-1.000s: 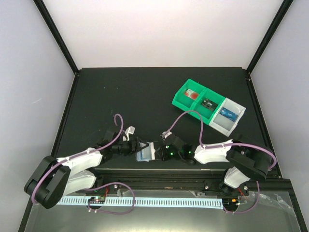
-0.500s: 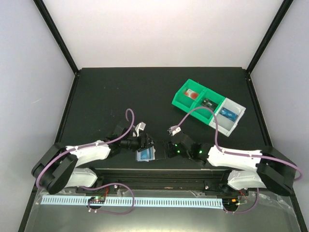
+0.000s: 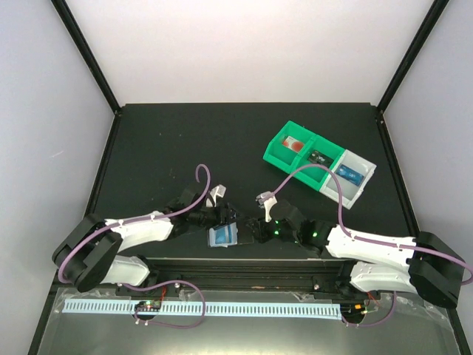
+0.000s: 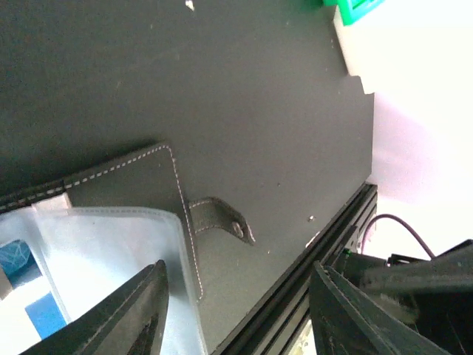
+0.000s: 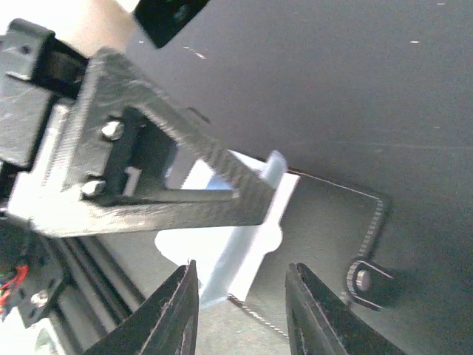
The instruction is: Take the credit cards out of the card holder
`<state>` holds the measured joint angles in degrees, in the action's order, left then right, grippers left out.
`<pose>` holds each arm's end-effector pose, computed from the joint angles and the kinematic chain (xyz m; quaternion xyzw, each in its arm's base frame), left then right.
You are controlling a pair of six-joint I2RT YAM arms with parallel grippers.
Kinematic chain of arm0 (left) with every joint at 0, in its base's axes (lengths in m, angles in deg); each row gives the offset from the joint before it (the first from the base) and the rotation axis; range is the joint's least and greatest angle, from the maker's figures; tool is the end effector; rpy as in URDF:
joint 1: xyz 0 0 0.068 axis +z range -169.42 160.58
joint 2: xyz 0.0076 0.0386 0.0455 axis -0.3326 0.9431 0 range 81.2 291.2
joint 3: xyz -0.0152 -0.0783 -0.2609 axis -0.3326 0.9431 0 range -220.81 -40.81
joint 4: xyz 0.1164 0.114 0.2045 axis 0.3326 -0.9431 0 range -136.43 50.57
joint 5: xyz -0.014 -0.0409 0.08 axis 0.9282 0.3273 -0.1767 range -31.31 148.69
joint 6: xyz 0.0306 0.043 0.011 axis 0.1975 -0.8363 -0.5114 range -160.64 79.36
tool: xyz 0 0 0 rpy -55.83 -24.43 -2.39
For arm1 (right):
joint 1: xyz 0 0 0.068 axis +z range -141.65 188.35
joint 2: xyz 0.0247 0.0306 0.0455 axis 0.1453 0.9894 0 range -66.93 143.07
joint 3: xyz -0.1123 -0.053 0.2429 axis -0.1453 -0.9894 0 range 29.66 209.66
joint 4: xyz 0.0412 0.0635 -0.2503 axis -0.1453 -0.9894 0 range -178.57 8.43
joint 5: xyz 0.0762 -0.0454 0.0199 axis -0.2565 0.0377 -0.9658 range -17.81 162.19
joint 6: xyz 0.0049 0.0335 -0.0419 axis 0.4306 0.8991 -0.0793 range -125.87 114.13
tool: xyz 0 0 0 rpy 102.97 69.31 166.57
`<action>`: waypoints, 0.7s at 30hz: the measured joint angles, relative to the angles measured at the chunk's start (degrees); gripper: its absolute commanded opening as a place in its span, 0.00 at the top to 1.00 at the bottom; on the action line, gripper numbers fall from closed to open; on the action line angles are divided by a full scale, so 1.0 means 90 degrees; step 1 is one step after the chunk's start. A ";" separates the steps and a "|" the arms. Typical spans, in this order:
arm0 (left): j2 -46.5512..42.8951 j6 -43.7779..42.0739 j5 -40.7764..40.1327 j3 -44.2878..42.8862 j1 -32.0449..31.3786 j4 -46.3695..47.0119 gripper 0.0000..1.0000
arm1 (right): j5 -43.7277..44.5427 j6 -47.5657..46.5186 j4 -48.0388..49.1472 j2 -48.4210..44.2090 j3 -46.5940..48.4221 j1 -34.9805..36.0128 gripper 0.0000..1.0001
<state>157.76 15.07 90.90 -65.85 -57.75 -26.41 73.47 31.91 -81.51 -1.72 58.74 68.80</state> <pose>0.1762 -0.1634 0.1510 -0.0117 0.8736 -0.4757 0.1019 0.1146 0.2008 0.1927 -0.1702 0.8749 0.3362 0.3043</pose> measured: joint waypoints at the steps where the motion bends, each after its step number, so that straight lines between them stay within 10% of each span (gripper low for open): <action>1: -0.0027 -0.0010 -0.0056 -0.0024 0.0000 -0.0029 0.49 | -0.0109 0.0007 0.0070 0.0000 -0.0002 0.0000 0.65; 21: 0.0627 -0.0211 -0.0170 -0.0814 -0.0129 -0.0357 0.56 | -0.1438 -0.0032 0.0736 0.0522 -0.0056 0.0073 0.70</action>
<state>163.39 13.16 89.37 -73.17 -58.91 -29.63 60.53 31.63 -74.89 2.98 58.23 69.45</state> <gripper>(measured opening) 0.440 0.323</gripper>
